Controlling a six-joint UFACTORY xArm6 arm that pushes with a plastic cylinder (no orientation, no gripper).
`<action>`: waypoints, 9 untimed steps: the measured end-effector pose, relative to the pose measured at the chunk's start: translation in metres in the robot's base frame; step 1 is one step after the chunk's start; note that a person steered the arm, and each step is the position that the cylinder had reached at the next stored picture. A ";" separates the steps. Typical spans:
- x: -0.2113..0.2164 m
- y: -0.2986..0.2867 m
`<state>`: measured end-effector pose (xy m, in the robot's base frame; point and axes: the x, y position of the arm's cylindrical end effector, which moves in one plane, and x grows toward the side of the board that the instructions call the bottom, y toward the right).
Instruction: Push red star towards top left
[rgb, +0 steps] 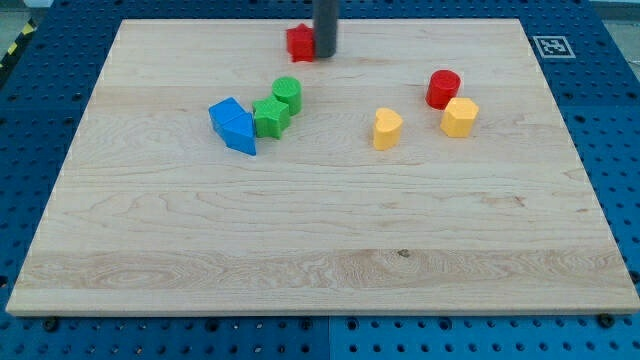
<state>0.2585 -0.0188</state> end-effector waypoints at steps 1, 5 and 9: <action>-0.014 -0.009; -0.028 -0.092; -0.008 -0.103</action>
<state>0.2505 -0.1218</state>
